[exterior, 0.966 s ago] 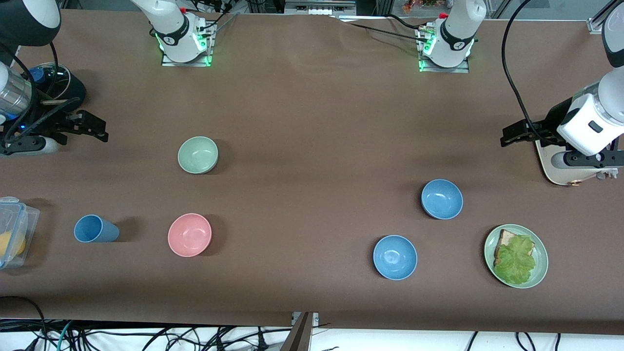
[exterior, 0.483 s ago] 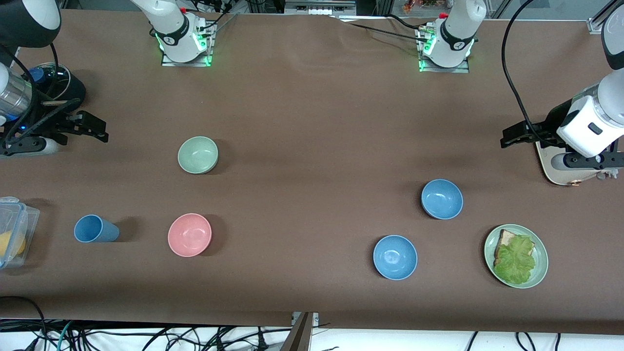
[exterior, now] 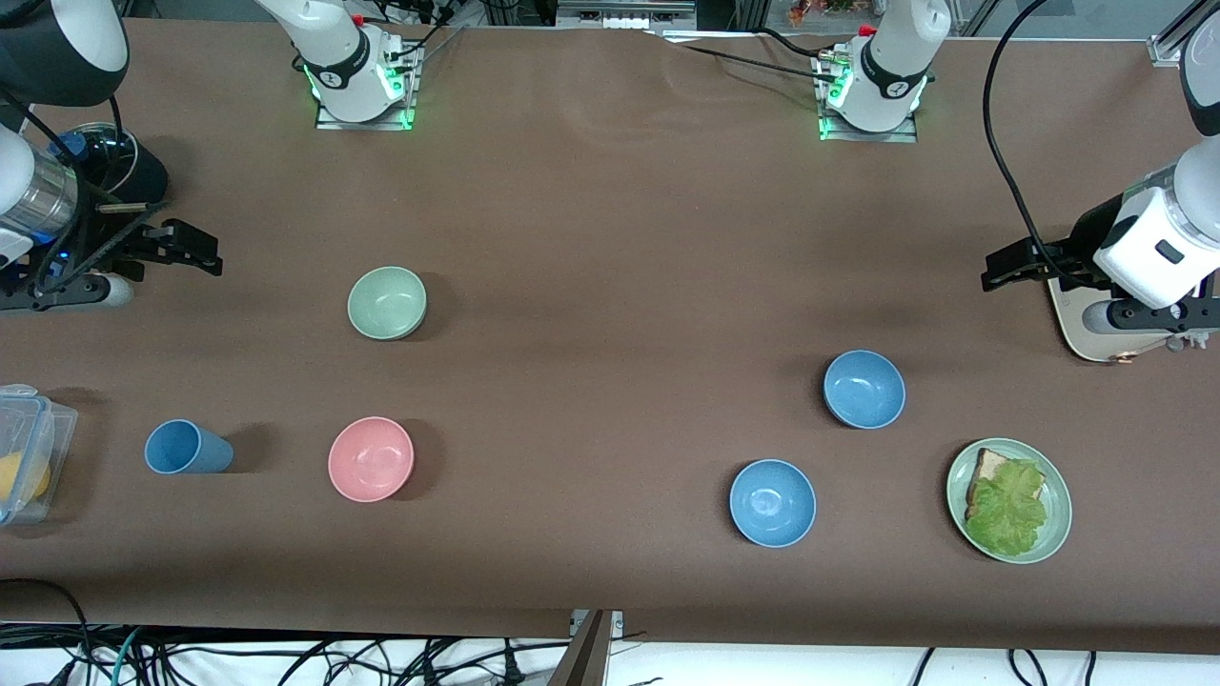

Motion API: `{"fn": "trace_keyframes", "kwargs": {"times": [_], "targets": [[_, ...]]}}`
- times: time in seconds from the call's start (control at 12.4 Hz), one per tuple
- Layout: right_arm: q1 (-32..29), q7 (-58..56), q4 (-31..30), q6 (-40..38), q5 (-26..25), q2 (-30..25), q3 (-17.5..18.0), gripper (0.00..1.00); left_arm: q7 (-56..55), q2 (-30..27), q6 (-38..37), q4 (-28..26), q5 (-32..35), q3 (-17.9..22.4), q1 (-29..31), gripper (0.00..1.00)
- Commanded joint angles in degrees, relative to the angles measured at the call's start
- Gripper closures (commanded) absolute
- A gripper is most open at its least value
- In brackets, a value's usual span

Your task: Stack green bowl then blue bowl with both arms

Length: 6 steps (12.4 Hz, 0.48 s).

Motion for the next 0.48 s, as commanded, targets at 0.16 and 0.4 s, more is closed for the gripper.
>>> {"fn": "trace_keyframes", "kwargs": {"times": [0.16, 0.4], "targets": [[-0.08, 0.69, -3.40, 0.14, -0.35, -0.72, 0.59, 0.00, -0.05, 1.01, -0.39, 1.89, 0.69, -0.01, 0.07, 0.00], [-0.08, 0.70, -12.61, 7.93, 0.09, -1.51, 0.85, 0.00, -0.05, 1.54, -0.39, 2.07, 0.77, -0.10, -0.10, 0.00]]}}
